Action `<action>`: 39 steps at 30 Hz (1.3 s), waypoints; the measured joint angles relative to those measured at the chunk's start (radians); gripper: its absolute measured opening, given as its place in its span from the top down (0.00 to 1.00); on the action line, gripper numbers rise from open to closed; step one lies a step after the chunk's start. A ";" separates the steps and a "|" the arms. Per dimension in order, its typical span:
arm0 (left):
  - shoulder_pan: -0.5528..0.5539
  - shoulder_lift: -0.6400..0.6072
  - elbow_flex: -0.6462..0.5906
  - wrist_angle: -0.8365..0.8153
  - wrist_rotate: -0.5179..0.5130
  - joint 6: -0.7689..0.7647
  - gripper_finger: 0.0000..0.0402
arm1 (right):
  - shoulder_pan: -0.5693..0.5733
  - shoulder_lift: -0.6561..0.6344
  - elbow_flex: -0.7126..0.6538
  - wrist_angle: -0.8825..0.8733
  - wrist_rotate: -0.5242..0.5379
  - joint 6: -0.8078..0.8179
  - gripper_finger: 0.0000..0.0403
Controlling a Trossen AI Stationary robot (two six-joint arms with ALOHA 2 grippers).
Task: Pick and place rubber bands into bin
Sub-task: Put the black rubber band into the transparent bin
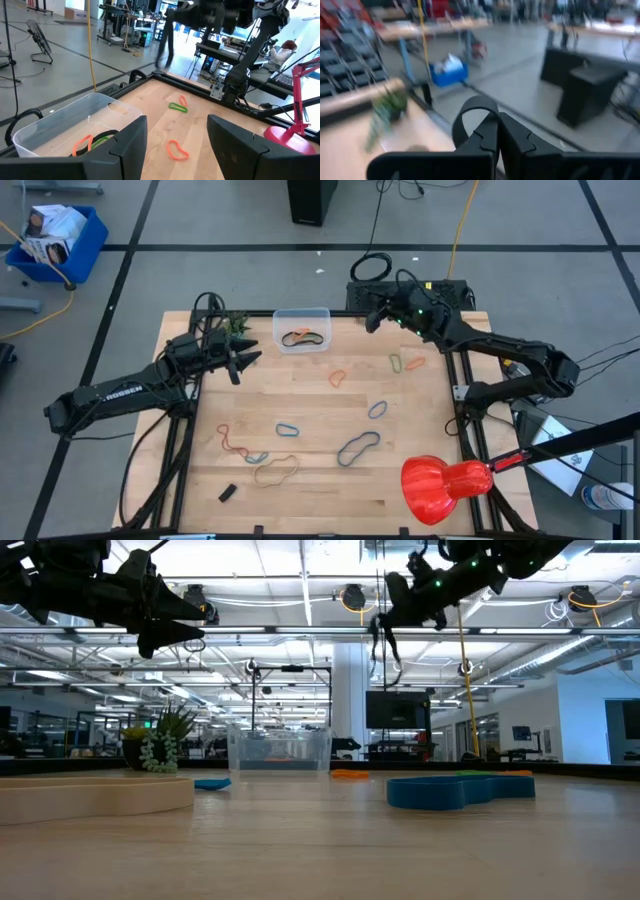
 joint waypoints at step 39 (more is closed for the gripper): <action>0.000 0.000 0.000 -0.001 0.000 0.000 0.47 | 0.037 0.724 0.378 0.100 -0.174 -0.085 1.00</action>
